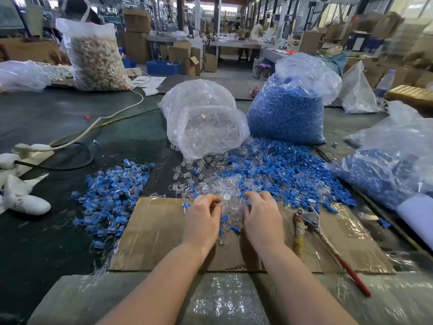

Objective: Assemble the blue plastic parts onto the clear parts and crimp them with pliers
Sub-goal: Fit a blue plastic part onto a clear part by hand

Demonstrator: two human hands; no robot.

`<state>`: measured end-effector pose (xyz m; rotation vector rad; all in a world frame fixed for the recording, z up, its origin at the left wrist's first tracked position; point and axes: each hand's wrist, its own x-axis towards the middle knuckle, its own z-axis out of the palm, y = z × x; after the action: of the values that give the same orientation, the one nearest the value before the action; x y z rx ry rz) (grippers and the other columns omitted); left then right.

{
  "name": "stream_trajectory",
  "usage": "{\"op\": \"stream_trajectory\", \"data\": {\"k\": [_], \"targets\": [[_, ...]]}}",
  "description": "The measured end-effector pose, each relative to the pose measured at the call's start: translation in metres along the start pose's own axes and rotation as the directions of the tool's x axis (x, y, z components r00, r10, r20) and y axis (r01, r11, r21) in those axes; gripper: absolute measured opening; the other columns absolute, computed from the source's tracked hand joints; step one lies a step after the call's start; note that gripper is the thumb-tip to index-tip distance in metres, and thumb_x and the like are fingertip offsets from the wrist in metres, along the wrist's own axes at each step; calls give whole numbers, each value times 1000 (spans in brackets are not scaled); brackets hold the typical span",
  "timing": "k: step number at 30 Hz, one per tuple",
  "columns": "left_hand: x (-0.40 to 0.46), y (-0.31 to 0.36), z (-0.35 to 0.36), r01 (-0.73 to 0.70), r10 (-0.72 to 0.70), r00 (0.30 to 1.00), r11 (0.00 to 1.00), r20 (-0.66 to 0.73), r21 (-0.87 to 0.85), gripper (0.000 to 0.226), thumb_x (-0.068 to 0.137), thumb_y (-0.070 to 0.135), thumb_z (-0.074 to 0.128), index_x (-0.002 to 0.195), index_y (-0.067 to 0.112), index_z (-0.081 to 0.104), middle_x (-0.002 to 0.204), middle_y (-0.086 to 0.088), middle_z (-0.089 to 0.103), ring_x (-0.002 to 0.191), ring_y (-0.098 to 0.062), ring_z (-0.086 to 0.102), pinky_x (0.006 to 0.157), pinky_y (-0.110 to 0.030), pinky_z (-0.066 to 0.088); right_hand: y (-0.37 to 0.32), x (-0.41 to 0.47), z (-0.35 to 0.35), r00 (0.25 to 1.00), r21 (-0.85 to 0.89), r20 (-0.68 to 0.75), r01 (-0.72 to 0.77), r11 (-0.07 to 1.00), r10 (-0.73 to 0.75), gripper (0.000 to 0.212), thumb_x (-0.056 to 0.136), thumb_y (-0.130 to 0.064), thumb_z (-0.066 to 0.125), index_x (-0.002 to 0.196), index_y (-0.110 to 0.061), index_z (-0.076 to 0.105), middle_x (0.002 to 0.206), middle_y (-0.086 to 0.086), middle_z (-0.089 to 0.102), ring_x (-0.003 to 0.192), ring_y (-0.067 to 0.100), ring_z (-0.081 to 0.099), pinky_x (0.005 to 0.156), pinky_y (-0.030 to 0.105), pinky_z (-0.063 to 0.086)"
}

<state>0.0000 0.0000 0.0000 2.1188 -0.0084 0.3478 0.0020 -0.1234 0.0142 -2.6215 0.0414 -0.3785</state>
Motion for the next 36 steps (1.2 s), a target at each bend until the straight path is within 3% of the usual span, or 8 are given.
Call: {"op": "stream_trajectory", "data": {"k": [3, 10, 14, 19, 25, 28, 32, 36], "targets": [[3, -1, 5, 16, -14, 996, 1000, -86, 22, 15, 93, 15, 54, 103, 12, 64, 93, 6, 52, 84, -5, 50, 71, -3, 36, -1, 8, 6, 1000, -61, -29, 10, 998, -12, 24, 98, -19, 44, 118, -17, 57, 114, 1, 50, 106, 17, 44, 85, 26, 40], [5, -8, 10, -9, 8, 991, 1000, -134, -6, 14, 91, 13, 57, 103, 12, 65, 95, 5, 54, 91, -9, 52, 82, -16, 41, 2, 23, 12, 999, -77, -31, 34, 996, -37, 21, 97, -15, 43, 110, -16, 61, 106, -2, 57, 100, 14, 47, 86, 24, 38], [7, -7, 9, -22, 18, 992, 999, -128, -29, 14, 89, 12, 59, 102, 11, 66, 94, 5, 55, 89, -9, 53, 82, -15, 41, 2, 26, 9, 997, -127, 28, 75, 989, -72, 20, 98, -22, 43, 108, -17, 60, 105, -2, 60, 100, 15, 48, 86, 26, 37], [6, -6, 9, -29, 27, 995, 999, -101, -22, 15, 89, 15, 60, 103, 12, 65, 94, 5, 54, 88, -11, 53, 85, -28, 47, 1, 31, 7, 995, -141, 76, 76, 987, -66, 19, 97, -16, 45, 109, -18, 59, 107, -2, 62, 102, 16, 50, 89, 28, 38], [5, -5, 8, -38, 37, 997, 999, -69, -5, 18, 89, 18, 59, 106, 15, 64, 96, 6, 49, 90, -12, 51, 86, -31, 47, 1, 29, 5, 992, -161, 79, 106, 981, -94, 9, 98, -21, 43, 103, -22, 50, 103, -5, 61, 98, 16, 49, 85, 31, 37], [4, -6, 8, -43, 42, 997, 999, -59, -14, 19, 89, 20, 59, 107, 16, 64, 97, 6, 48, 90, -12, 51, 86, -30, 47, 1, 25, 3, 991, -59, 27, 135, 989, -134, 11, 96, -18, 48, 106, -19, 53, 102, -3, 62, 97, 15, 51, 81, 28, 35], [3, -4, 6, -53, 50, 997, 997, -58, -56, 24, 89, 24, 58, 111, 18, 62, 94, 7, 50, 86, -9, 50, 84, -30, 47, 0, 15, 1, 967, 129, -9, 253, 959, -253, 32, 89, 1, 55, 117, -14, 54, 106, -1, 64, 99, 15, 56, 84, 32, 47], [1, -3, 4, -54, 49, 998, 992, -47, -112, 31, 87, 26, 60, 118, 25, 58, 92, 16, 53, 88, 0, 51, 81, -14, 43, -2, 8, -2, 942, 227, -12, 330, 916, -337, 47, 85, 8, 55, 124, -17, 49, 107, -1, 64, 101, 14, 58, 85, 31, 49]]}}
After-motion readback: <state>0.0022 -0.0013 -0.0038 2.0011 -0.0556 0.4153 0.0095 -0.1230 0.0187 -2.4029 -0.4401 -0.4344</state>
